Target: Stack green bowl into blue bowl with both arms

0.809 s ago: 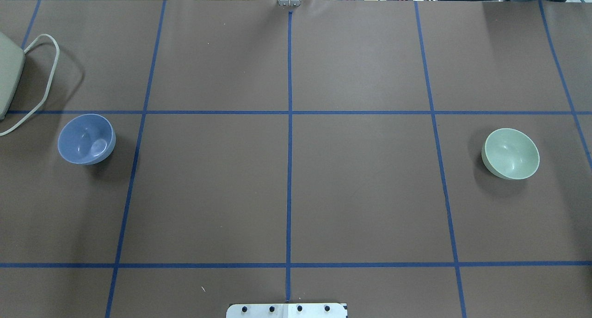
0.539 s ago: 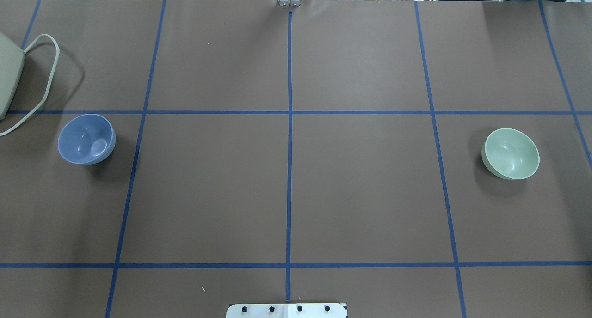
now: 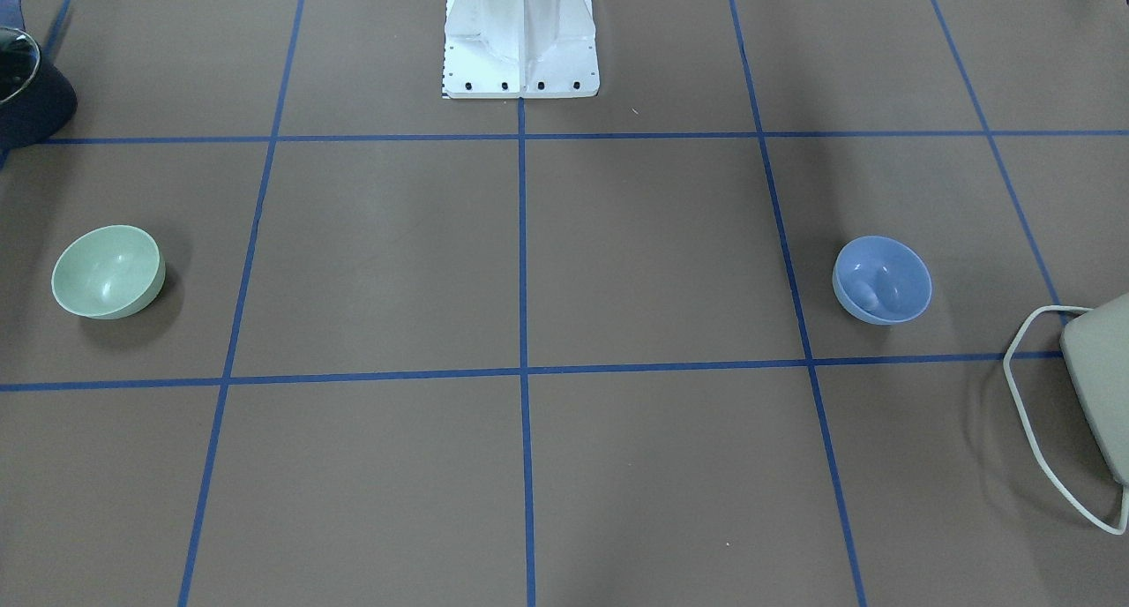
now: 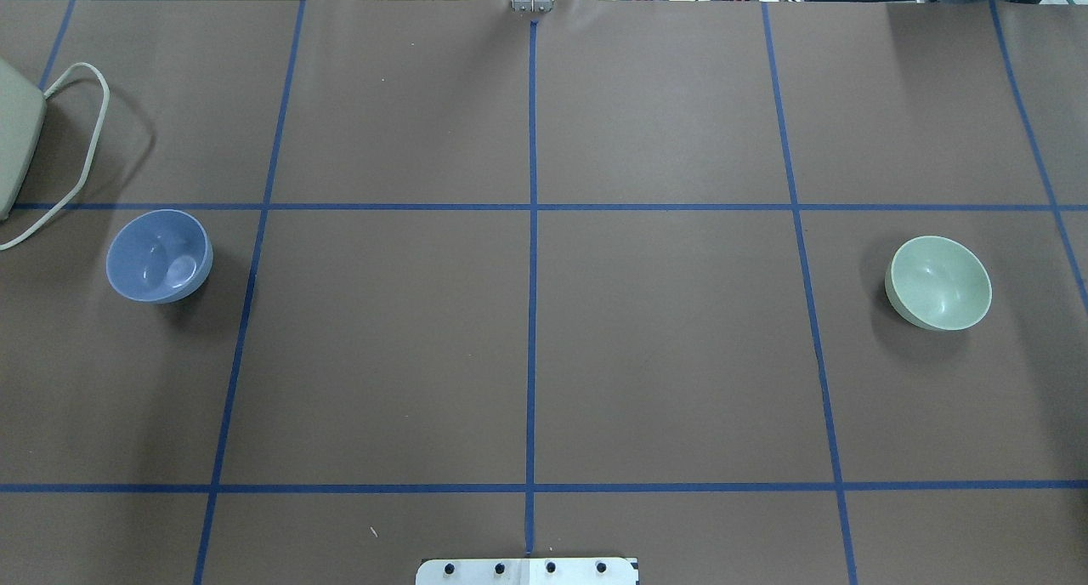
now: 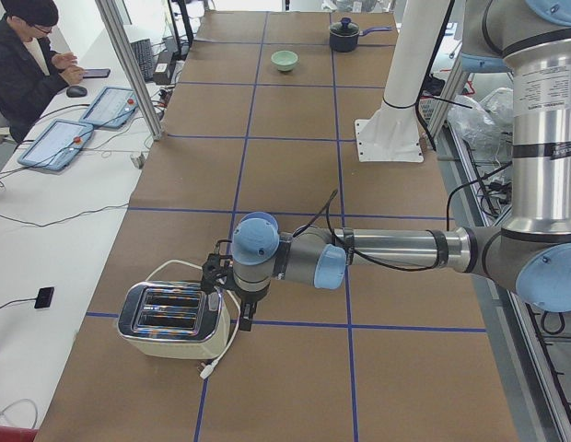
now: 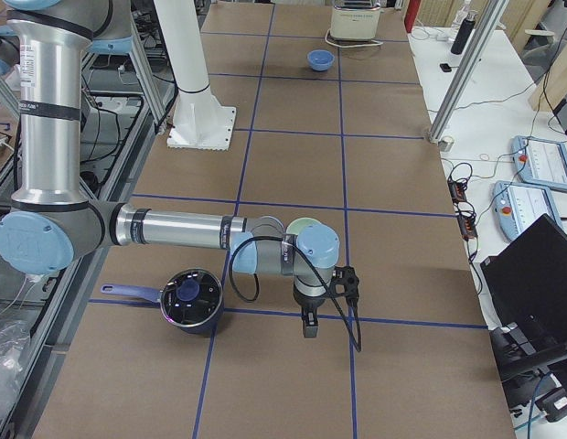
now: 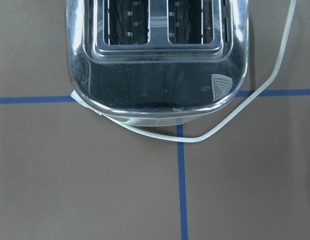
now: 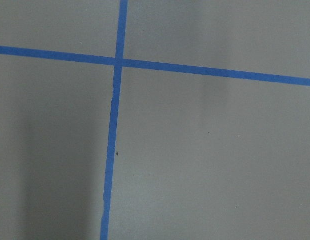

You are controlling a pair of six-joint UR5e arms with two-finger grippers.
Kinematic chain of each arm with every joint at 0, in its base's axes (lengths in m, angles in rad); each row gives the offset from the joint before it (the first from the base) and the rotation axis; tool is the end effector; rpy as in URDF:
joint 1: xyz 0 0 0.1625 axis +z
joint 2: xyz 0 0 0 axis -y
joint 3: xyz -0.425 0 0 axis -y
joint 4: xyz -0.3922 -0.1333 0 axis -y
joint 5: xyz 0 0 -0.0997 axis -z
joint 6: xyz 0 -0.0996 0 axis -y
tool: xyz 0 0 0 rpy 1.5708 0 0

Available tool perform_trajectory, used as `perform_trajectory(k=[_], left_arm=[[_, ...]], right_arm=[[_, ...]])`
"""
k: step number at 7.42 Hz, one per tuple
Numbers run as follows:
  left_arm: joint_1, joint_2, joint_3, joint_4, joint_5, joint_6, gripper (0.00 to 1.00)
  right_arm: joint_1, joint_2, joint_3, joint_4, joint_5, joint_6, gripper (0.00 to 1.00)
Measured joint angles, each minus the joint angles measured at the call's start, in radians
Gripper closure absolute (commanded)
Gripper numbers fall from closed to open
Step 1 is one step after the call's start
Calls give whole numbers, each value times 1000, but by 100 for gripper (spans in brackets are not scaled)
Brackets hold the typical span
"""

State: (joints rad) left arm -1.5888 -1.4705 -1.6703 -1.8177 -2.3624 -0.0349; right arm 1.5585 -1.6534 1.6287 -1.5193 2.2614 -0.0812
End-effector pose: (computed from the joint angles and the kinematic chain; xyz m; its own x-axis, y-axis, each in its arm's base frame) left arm -0.0708 -0.4622 0.6293 0.7047 0.1267 -0.6981 0.0421 0.9747 0.2194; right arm 0.0642 -0.4596 0.6698 0.7671 -0.1075 0.6325 0.0748 0.9941 0.0784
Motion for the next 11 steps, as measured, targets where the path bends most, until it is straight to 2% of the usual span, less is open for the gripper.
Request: perform_trajectory(k=[3, 6, 7, 9, 11], left_arm=[[0, -19, 11, -268, 9, -4, 2], [23, -37, 35, -462, 3, -54, 2], [82, -49, 33, -490, -4, -160, 1], [254, -67, 22, -509, 24, -453, 1], [453, -72, 26, -511, 209, -666, 3]], right_arm=[[1, 11, 58, 173, 9, 8, 0], [-28, 19, 80, 207, 88, 36, 0], [-60, 21, 101, 216, 110, 107, 0], [-139, 19, 134, 287, 95, 277, 0], [-181, 15, 138, 332, 67, 352, 0]])
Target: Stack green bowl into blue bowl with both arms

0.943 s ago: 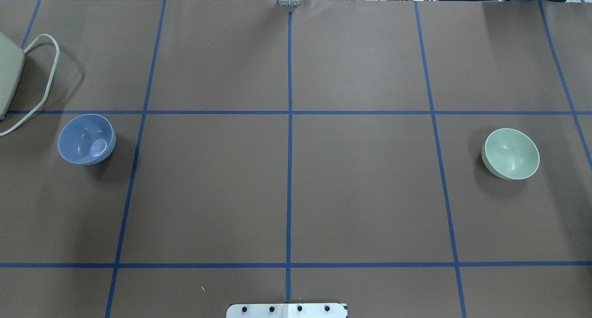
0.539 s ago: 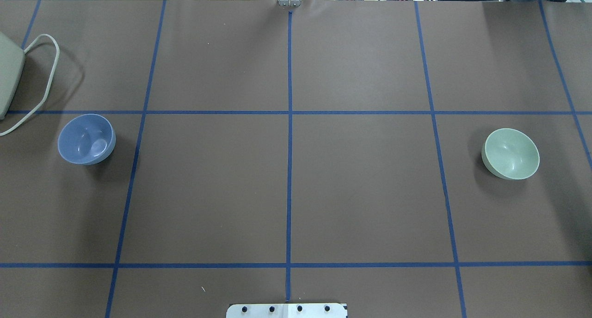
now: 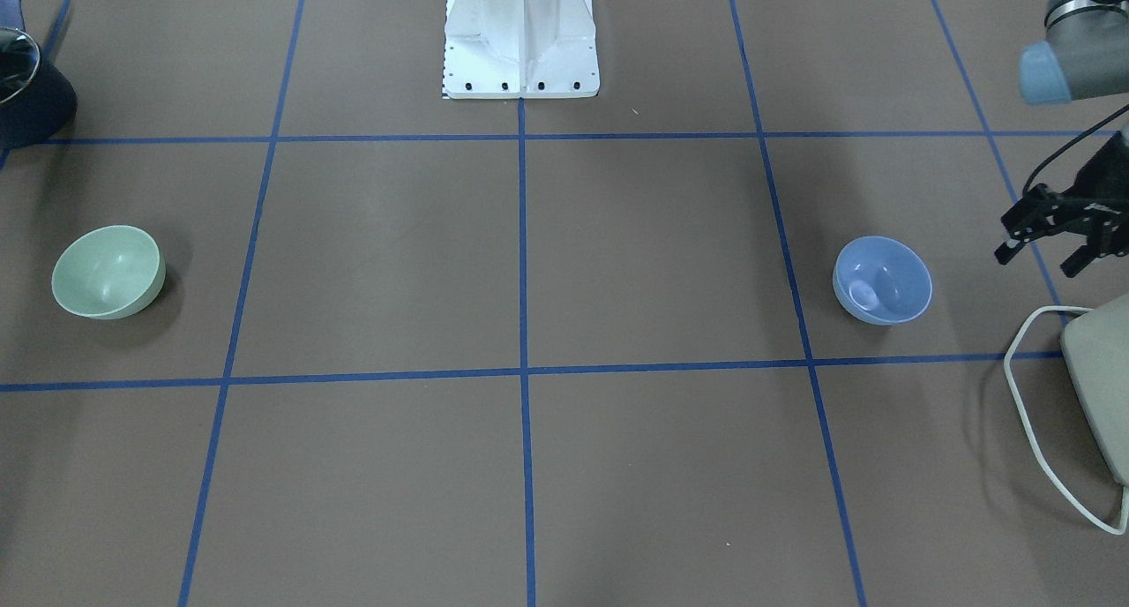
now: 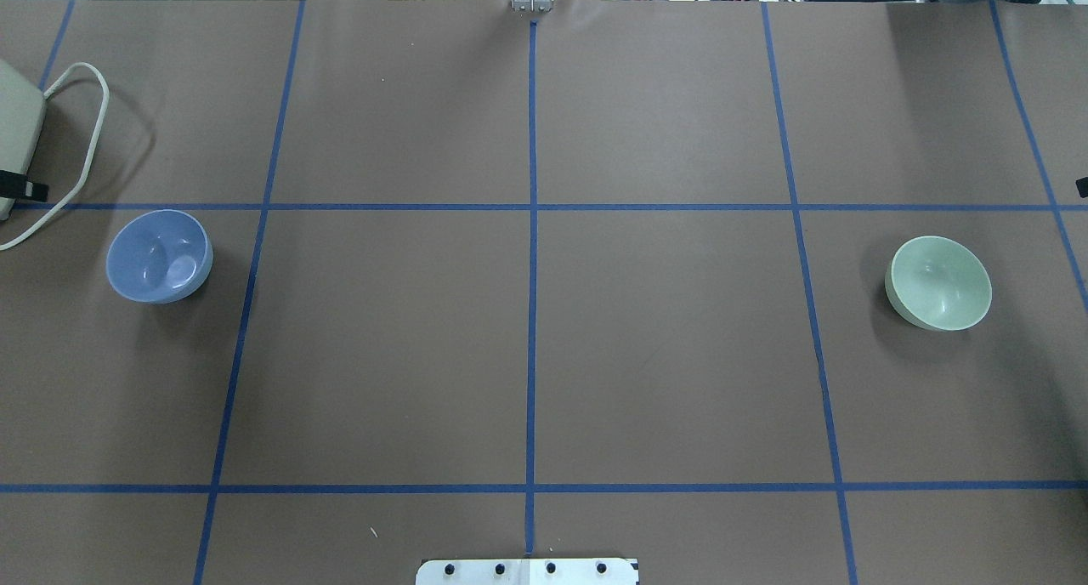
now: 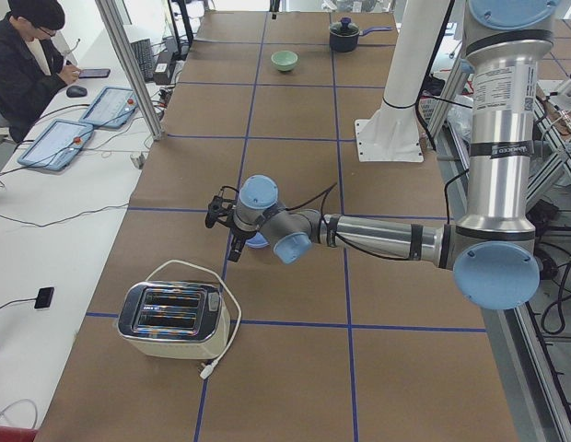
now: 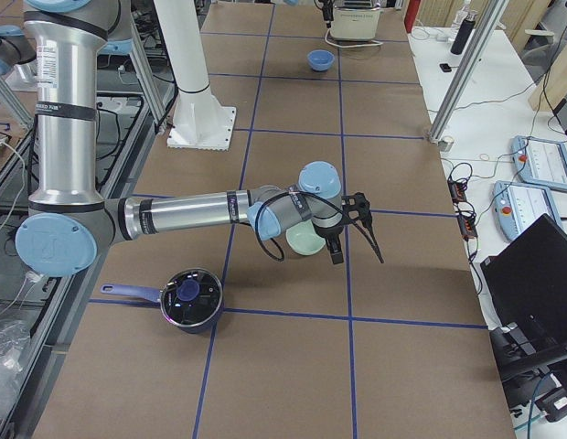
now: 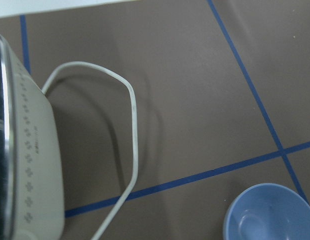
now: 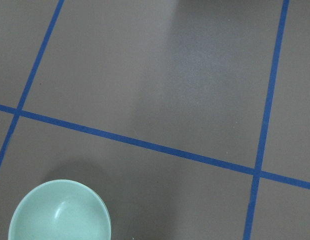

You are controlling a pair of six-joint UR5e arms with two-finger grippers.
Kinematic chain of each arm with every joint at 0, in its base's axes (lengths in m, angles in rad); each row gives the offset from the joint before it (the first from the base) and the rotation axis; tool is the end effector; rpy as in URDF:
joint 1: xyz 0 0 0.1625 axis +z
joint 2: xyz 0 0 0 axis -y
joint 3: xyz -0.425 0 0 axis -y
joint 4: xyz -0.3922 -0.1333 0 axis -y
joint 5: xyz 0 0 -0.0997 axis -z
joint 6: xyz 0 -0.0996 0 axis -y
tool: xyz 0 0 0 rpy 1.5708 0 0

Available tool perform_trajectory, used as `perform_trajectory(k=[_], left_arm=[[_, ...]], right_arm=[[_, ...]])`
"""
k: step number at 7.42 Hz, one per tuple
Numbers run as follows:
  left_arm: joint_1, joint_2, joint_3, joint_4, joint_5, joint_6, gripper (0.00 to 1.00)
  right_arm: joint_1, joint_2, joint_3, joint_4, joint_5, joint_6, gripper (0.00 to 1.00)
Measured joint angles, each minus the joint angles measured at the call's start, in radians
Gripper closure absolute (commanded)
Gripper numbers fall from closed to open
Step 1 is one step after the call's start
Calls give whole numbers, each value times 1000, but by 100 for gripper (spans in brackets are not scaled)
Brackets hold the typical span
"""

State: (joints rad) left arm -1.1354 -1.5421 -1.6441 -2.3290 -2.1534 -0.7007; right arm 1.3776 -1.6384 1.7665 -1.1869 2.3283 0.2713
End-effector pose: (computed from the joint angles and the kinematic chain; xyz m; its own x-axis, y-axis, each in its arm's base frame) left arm 0.1434 -0.4943 0.5559 0.6401 0.1374 -0.7559 0.1566 0.9399 0.3034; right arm -0.0290 -0.4861 0.5507 0.6695 -0.2234 0.7084 -0.0125 0.9502 0.3115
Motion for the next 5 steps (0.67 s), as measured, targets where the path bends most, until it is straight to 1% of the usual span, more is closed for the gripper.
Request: perform_trajectory(k=[1, 2, 3, 4, 5], left_arm=[[81, -10, 12, 0, 74, -59, 16], [131, -23, 24, 0, 108, -86, 40], [164, -31, 32, 0, 120, -93, 61], [183, -34, 37, 0, 125, -92, 78], [191, -35, 41, 0, 126, -89, 98]], right_arm=[[-5, -3, 0, 6, -5, 8, 0], [-7, -5, 1, 8, -7, 10, 0], [-7, -6, 1, 8, -8, 11, 0], [-8, -7, 1, 9, -9, 11, 0], [-8, -7, 1, 9, -12, 10, 0]])
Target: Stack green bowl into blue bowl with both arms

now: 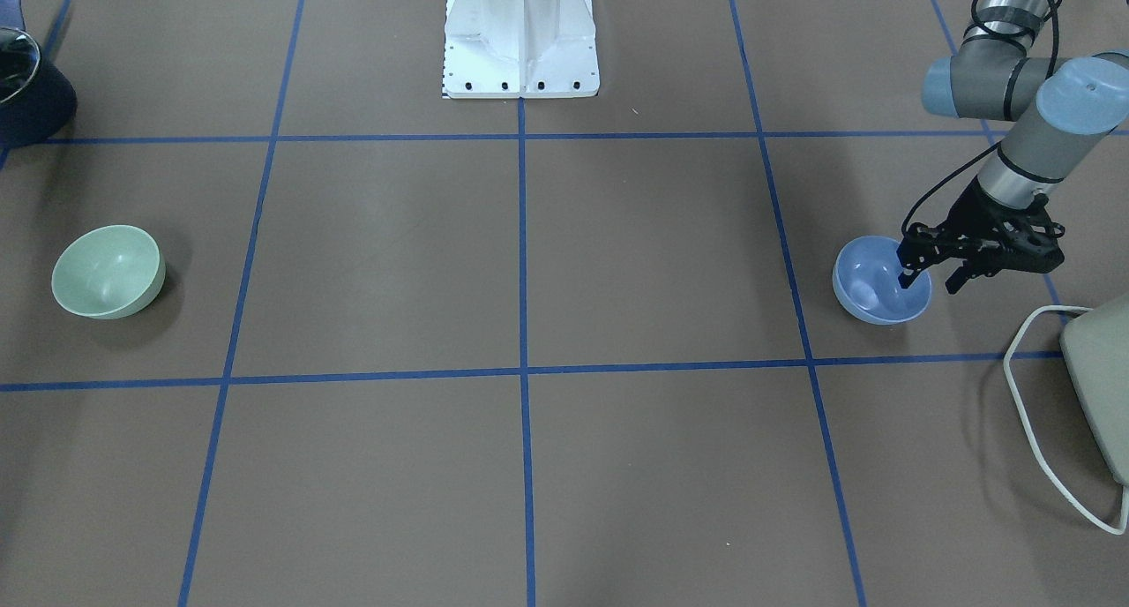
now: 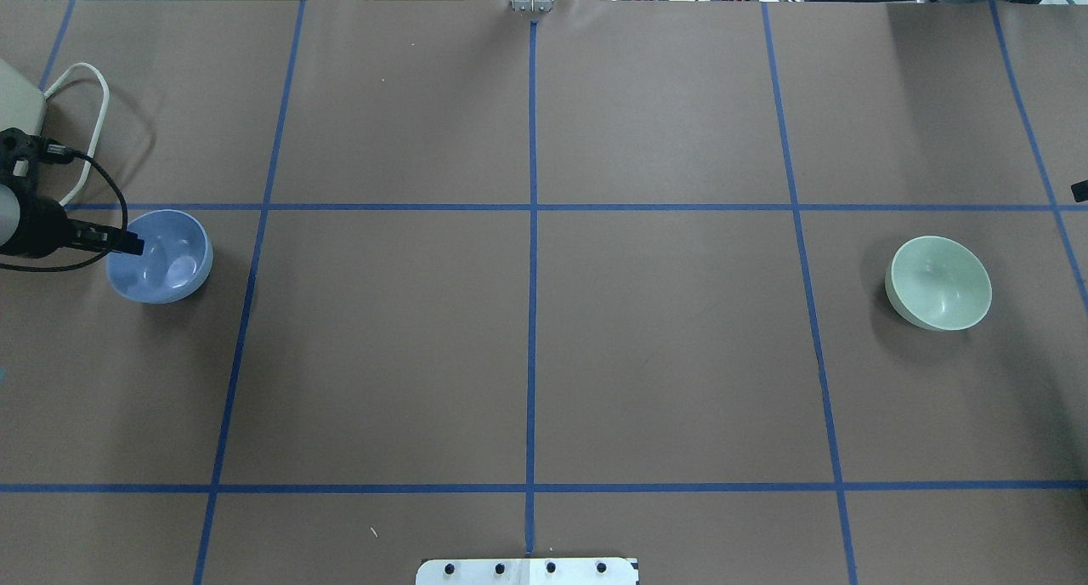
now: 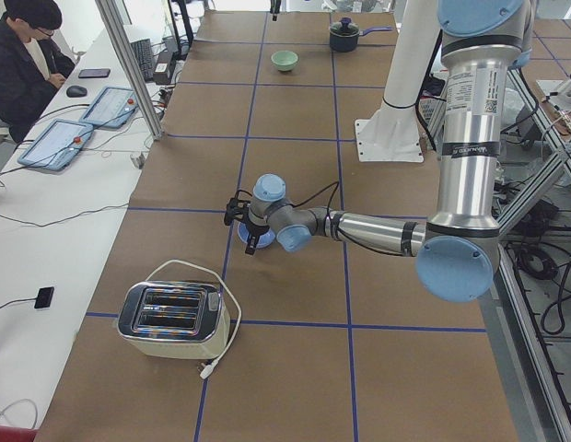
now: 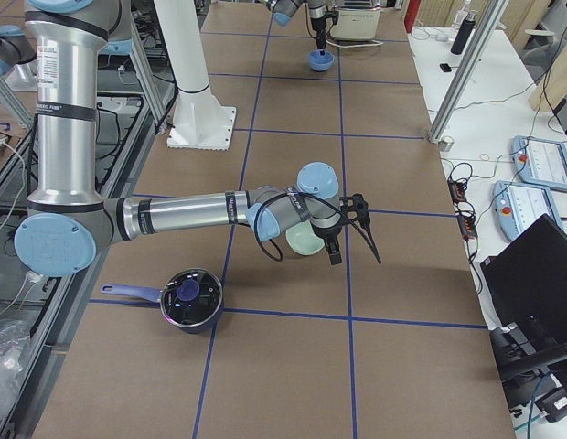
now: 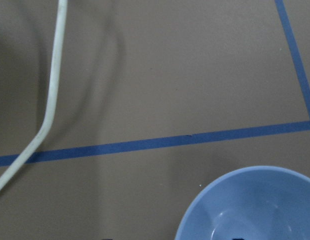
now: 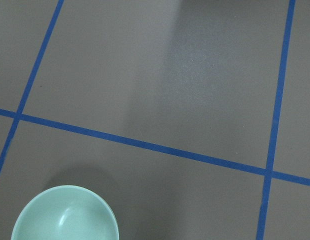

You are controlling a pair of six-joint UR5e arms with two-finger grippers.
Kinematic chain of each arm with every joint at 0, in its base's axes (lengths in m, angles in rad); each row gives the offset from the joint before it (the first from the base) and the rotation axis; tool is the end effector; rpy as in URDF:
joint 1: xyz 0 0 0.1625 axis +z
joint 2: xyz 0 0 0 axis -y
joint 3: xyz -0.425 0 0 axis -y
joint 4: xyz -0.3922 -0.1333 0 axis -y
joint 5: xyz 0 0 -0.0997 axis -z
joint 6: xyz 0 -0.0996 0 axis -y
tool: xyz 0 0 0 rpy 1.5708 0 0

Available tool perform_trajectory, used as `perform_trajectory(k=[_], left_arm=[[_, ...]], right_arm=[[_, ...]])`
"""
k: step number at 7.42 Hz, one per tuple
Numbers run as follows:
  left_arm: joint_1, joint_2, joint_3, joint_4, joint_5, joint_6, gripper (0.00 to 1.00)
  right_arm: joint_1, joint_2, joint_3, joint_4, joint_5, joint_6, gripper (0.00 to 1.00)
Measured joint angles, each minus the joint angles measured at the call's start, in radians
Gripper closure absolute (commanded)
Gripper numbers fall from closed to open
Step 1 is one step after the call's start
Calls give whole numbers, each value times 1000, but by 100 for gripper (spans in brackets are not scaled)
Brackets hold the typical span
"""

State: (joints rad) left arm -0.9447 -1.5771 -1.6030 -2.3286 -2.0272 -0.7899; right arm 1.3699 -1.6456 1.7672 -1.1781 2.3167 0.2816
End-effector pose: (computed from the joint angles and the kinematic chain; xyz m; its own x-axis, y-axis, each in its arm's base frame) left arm 0.2371 -0.4804 0.5637 0.6732 0.1474 -0.7247 0.0971 0.9538 0.2842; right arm -0.0315 -0.4838 0.5534 0.6756 -0.2179 0.7043 -0.0146 0.9512 0.3084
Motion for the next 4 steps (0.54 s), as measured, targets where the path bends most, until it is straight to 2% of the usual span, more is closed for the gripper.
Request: perform_trajectory(k=[4], left_arm=[[4, -13, -23, 5, -12, 2, 100]], right_arm=[[0, 0, 0, 0, -7, 1, 0]])
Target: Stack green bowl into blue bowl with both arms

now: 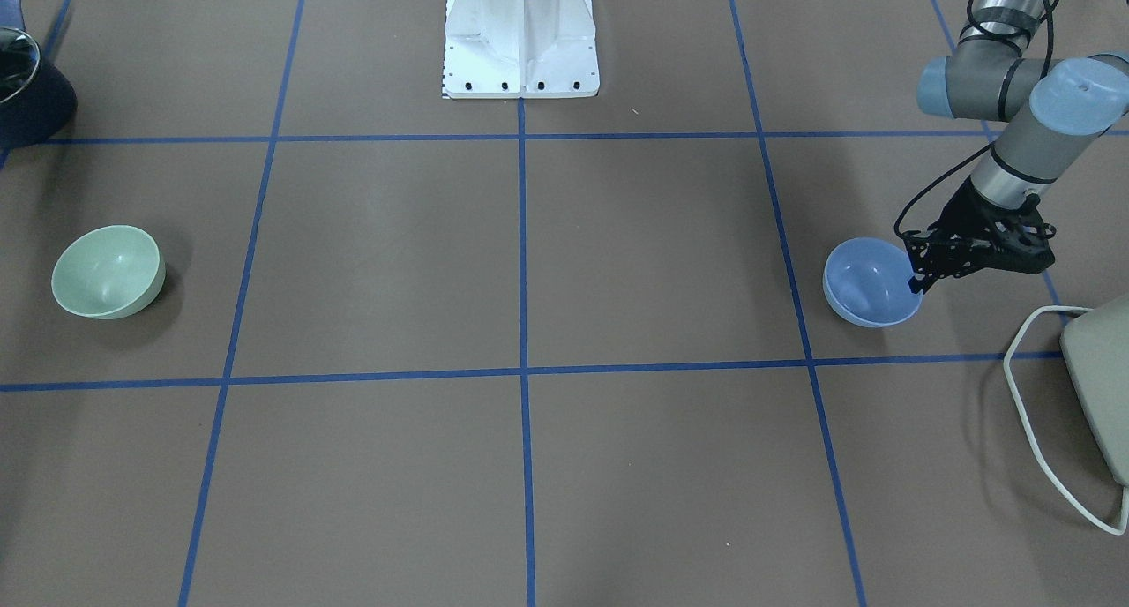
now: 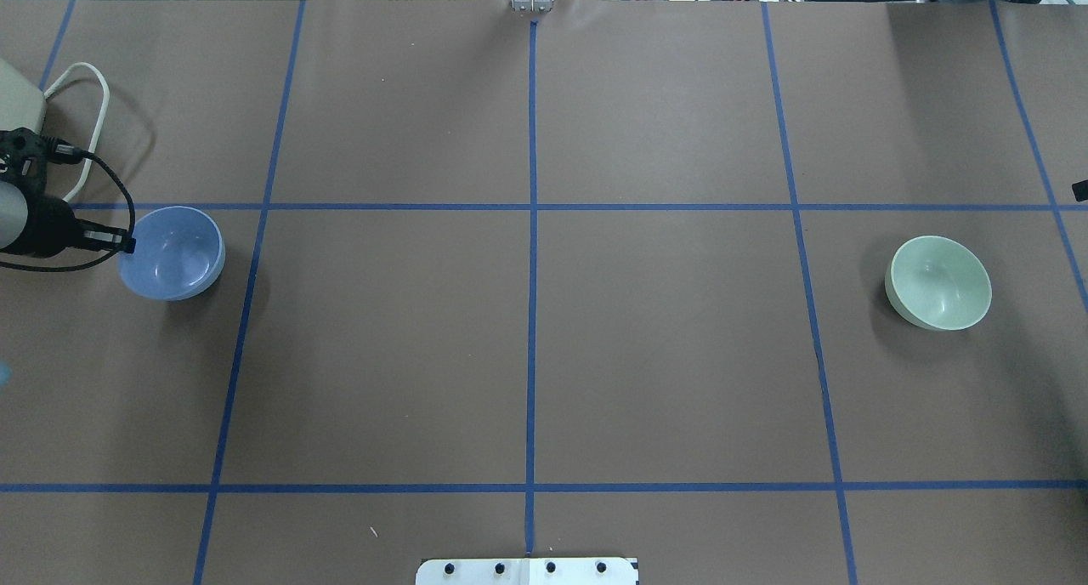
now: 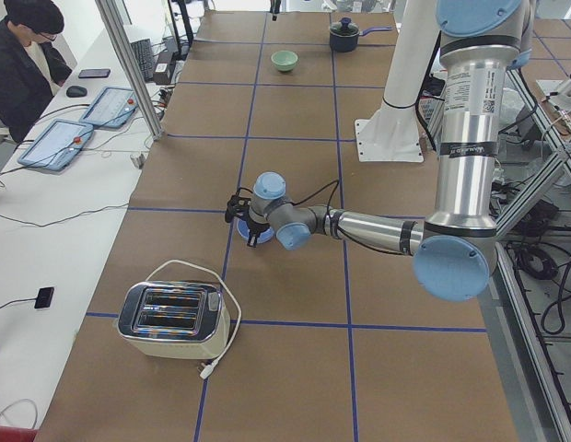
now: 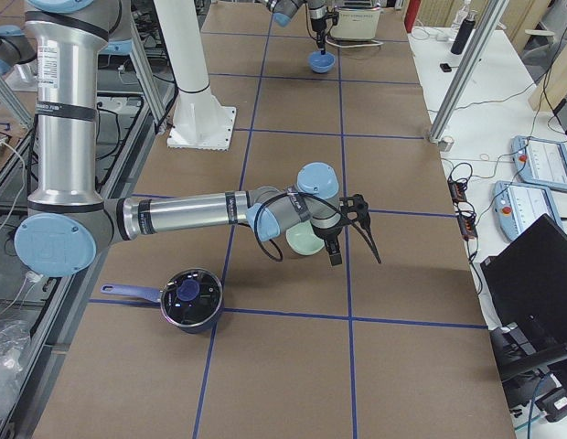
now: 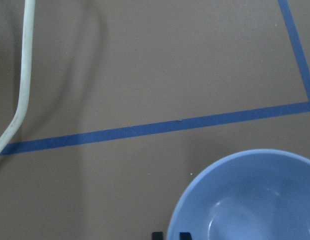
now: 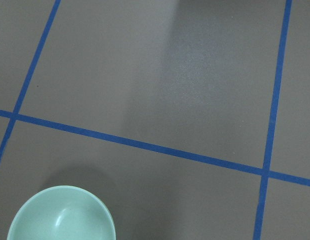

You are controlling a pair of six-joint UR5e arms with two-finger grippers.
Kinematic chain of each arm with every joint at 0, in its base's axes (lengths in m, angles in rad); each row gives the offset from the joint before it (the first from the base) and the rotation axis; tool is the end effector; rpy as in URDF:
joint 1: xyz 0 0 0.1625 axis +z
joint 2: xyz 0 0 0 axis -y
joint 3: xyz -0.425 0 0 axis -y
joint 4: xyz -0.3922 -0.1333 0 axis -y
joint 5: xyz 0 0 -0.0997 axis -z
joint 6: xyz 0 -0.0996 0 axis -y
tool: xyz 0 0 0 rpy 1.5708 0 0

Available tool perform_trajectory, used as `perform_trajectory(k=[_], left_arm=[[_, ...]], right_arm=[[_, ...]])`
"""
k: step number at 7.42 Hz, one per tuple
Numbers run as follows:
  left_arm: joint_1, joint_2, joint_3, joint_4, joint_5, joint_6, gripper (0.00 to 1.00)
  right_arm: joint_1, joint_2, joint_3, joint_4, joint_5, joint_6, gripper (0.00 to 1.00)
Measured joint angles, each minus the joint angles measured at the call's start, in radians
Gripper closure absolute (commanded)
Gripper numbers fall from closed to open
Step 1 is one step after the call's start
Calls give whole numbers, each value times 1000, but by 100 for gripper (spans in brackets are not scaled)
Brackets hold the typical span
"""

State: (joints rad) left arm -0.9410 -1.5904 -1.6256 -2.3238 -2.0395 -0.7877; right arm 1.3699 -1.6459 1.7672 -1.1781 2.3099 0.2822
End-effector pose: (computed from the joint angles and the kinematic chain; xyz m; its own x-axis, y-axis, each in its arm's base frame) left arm 0.2422 -0.4822 0.5450 0.6530 0.1727 -0.7374 0.0910 0.9487 0.3027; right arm -0.0310 -0.4840 0.5539 0.6805 -0.2157 0.7003 -0.0164 0.9510 0.3089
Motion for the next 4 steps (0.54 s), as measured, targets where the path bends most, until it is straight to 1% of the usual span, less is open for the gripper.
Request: perform_trajectory(k=[1, 2, 4], left_arm=[[0, -21, -33, 36, -17, -5, 100], [0, -60, -73, 114, -36, -14, 100], [24, -213, -129, 313, -44, -94, 100]], right_arm=[[0, 0, 0, 0, 0, 0, 0], [0, 0, 0, 0, 0, 0, 0], [0, 0, 0, 0, 1, -1, 0]])
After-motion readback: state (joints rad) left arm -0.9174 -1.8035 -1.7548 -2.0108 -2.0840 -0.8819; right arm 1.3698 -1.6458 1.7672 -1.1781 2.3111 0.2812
